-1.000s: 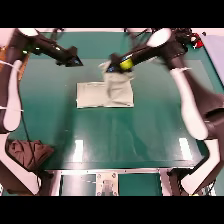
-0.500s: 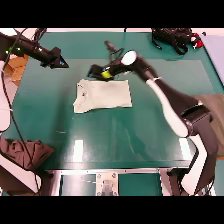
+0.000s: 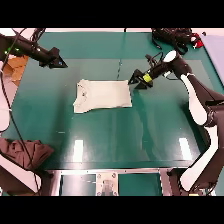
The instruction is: Fold the shirts.
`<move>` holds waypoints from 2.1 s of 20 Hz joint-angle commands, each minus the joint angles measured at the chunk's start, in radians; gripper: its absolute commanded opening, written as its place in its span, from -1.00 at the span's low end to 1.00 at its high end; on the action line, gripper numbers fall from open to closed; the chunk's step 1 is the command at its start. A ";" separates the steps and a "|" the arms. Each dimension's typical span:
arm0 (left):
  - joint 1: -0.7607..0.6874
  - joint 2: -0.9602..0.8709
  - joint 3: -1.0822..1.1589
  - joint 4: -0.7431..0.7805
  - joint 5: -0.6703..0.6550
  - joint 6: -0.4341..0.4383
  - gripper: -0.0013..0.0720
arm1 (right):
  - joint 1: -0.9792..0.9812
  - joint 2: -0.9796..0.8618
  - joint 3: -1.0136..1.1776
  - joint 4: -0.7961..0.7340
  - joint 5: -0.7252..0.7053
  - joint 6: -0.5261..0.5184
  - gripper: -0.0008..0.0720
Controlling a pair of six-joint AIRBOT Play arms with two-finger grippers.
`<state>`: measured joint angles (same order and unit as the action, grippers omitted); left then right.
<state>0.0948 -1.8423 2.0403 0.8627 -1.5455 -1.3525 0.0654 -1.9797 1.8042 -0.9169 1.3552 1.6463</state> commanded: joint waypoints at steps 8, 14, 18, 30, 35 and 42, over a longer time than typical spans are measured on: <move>0.000 0.001 0.000 0.002 0.010 0.001 -0.90 | 0.156 -0.029 -0.137 0.198 -0.185 -0.107 -0.91; 0.000 0.001 0.000 0.002 0.004 0.001 -0.90 | 0.032 0.067 0.111 0.203 -0.064 -0.067 -0.93; 0.000 0.001 0.000 0.002 -0.018 0.001 -0.90 | -0.178 0.197 0.174 0.200 -0.025 -0.026 -0.93; 0.000 0.001 0.000 0.002 -0.027 0.001 -0.90 | -0.953 0.413 0.174 0.116 0.161 0.044 -0.93; 0.000 0.000 0.000 0.002 -0.032 0.001 -0.90 | -1.048 0.452 0.171 -0.179 0.390 0.085 -0.93; 0.000 0.000 0.000 0.002 -0.089 0.001 -0.90 | -1.048 0.532 0.035 -0.402 0.486 0.200 -0.93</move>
<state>0.0948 -1.8423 2.0403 0.8642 -1.6127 -1.3521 -0.9752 -1.4761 1.9022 -1.2156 1.8004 1.8046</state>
